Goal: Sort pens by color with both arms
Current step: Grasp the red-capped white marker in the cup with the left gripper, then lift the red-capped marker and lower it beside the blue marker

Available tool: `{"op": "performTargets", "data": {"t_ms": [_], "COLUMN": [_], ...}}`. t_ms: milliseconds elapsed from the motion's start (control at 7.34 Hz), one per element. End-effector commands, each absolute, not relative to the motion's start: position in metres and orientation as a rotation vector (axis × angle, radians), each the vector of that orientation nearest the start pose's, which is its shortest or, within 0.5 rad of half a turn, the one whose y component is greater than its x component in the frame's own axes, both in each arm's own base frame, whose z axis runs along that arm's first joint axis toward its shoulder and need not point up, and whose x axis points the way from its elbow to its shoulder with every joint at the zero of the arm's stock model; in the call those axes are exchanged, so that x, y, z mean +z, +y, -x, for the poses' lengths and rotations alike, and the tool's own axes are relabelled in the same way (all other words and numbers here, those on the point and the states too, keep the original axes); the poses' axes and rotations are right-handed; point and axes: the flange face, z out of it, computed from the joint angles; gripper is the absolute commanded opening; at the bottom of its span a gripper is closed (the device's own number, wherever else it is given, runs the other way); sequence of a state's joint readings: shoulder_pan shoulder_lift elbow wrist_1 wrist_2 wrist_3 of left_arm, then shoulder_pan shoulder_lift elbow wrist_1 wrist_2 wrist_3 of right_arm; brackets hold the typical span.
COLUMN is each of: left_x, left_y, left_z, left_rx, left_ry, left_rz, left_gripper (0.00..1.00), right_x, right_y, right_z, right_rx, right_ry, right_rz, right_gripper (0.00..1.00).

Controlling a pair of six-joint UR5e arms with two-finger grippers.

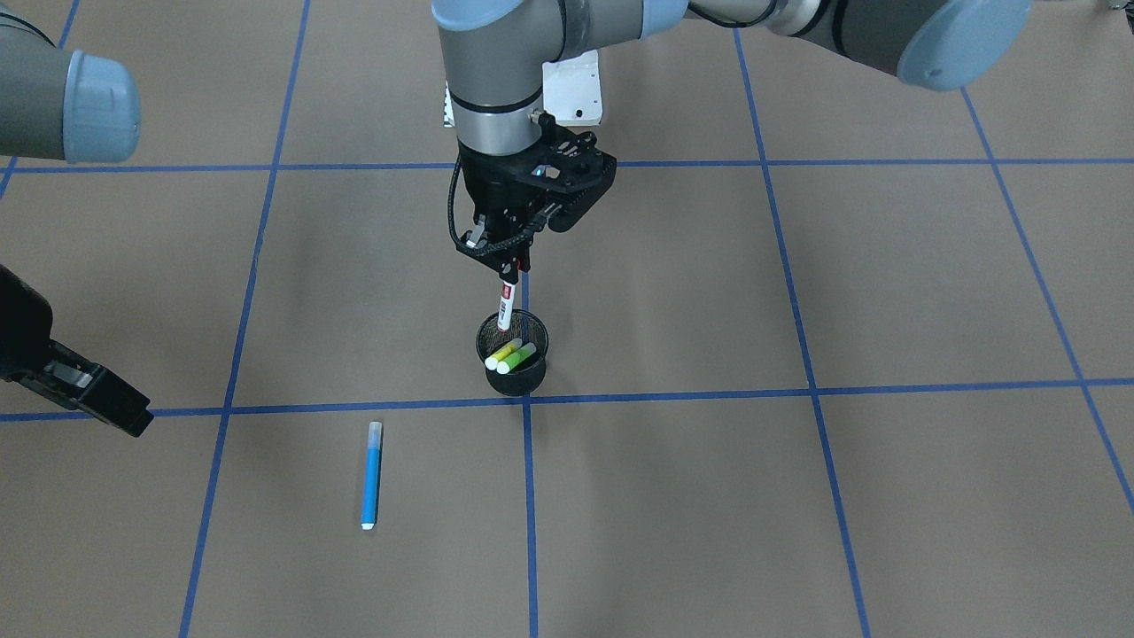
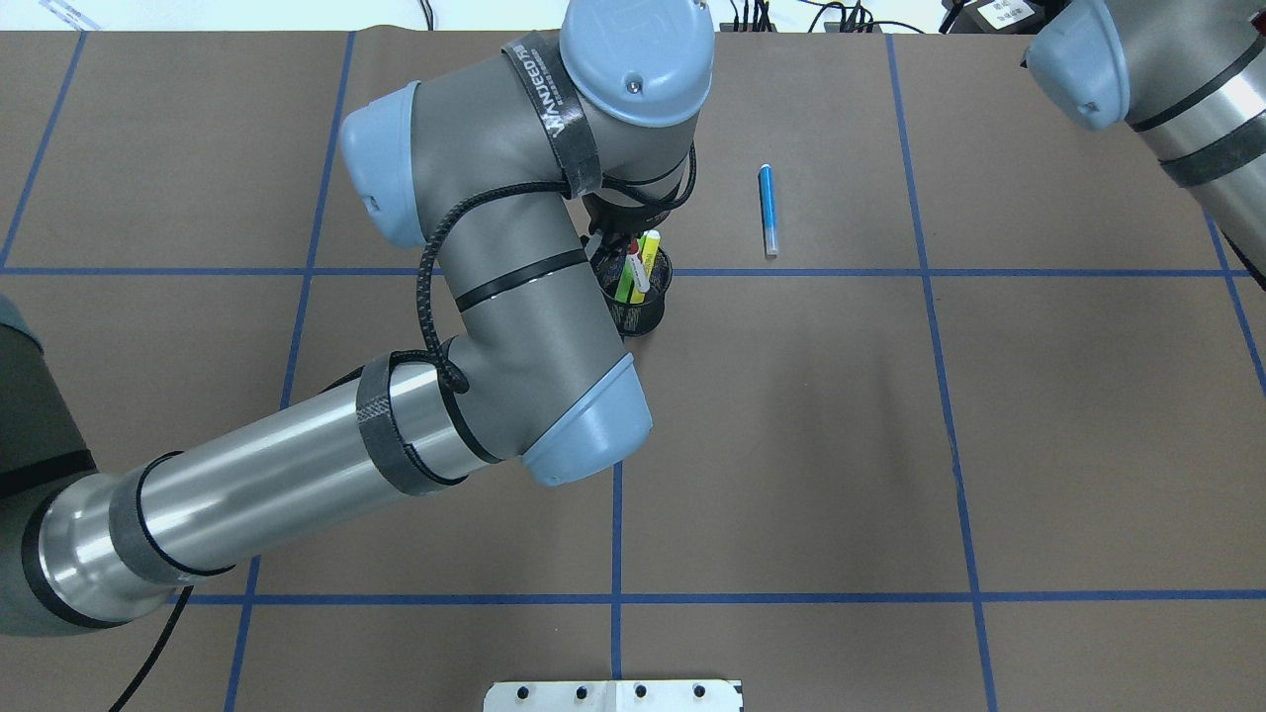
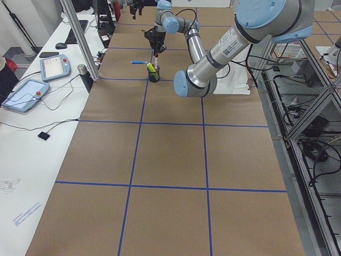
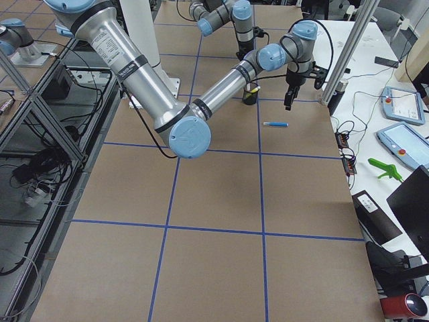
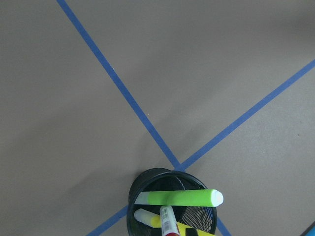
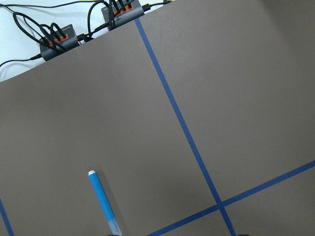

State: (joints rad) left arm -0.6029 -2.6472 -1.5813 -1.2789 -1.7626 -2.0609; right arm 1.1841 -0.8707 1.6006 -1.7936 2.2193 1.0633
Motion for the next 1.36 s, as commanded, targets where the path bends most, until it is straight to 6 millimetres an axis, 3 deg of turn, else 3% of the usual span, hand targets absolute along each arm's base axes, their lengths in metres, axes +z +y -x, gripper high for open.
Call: {"op": "performTargets", "data": {"t_ms": [0, 136, 272, 409, 681, 817, 1226], "left_x": [-0.011, -0.019, -0.019, -0.013, 0.016, 0.023, 0.031], "left_y": [-0.483, -0.492, -0.509, -0.528, -0.545, -0.545, -0.531], "left_z": [-0.485, -0.483, -0.491, -0.511, -0.568, -0.594, -0.652], "left_rx": [-0.942, -0.958, -0.995, -1.022, -1.08, -1.129, -1.206], "left_ry": [0.879, 0.943, 1.038, 1.098, 1.182, 1.191, 1.161], "left_rz": [0.035, -0.048, -0.152, -0.21, -0.347, -0.392, -0.539], "left_gripper": [0.0, 0.0, 0.0, 0.0, 0.0, 0.0, 0.0], "right_x": [0.242, 0.242, 0.259, 0.29, 0.324, 0.332, 0.321], "right_y": [-0.674, -0.677, -0.677, -0.674, -0.676, -0.675, -0.676], "right_z": [0.158, 0.126, 0.106, 0.099, 0.083, 0.079, 0.081], "right_rx": [0.505, 0.512, 0.443, 0.326, 0.204, 0.131, -0.022], "right_ry": [-0.849, -0.903, -0.901, -0.863, -0.779, -0.732, -0.716], "right_rz": [0.062, 0.081, 0.045, -0.003, -0.062, -0.095, -0.178], "right_gripper": [0.89, 0.96, 0.98, 0.99, 1.0, 1.0, 1.0]}}
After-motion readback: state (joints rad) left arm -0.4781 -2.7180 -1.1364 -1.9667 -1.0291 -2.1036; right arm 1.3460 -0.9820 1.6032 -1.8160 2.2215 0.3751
